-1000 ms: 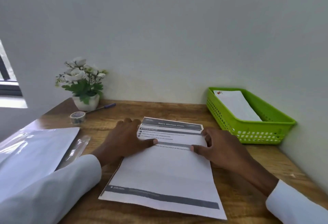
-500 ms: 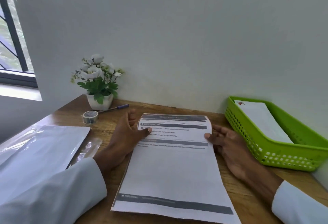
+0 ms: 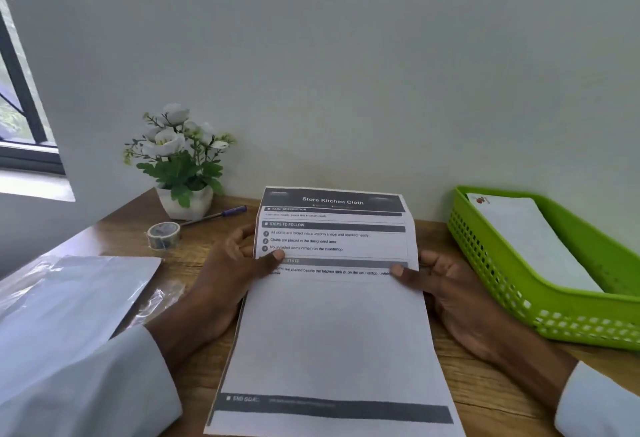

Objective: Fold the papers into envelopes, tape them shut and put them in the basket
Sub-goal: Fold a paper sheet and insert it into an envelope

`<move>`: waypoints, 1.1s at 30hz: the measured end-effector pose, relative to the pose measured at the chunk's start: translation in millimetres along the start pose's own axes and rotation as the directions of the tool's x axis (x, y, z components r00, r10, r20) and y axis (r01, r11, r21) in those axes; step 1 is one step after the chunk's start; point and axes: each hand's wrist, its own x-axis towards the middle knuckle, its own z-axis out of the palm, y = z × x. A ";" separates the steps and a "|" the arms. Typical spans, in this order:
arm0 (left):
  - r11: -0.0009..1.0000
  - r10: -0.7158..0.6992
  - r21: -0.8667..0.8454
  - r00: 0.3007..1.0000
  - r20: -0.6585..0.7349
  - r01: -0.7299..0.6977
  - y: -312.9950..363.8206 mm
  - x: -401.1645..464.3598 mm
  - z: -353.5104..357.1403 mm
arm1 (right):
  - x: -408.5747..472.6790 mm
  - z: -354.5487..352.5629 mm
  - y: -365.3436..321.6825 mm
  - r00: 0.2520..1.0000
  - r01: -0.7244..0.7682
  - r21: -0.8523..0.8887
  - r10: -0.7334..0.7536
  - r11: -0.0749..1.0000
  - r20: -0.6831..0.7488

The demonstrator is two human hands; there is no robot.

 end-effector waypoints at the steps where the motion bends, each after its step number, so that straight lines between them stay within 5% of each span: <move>1: 1.000 0.001 -0.010 1.000 0.006 -0.001 -0.2 0.4 0.3 | -0.5 -0.8 -1.0 1.000 -0.010 -0.001 0.010 1.000 0.021; 9: 0.996 -0.085 0.050 0.983 0.163 0.078 2.5 -1.5 0.5 | 2.9 -2.0 0.5 0.997 0.026 0.071 -0.020 0.997 -0.079; 23: 0.996 -0.048 0.079 0.991 0.127 0.038 11.5 -7.0 0.3 | -2.9 3.3 -9.4 0.998 0.005 0.009 -0.004 1.000 -0.065; 29: 0.998 -0.066 0.006 0.998 0.008 0.066 14.3 -5.9 1.6 | -4.4 2.4 -7.3 0.991 0.027 0.009 -0.025 1.000 -0.134; 33: 0.984 -0.174 -0.033 0.983 0.062 0.176 14.4 -5.1 -0.2 | -4.4 1.8 -2.8 0.989 0.054 -0.038 -0.058 0.998 -0.134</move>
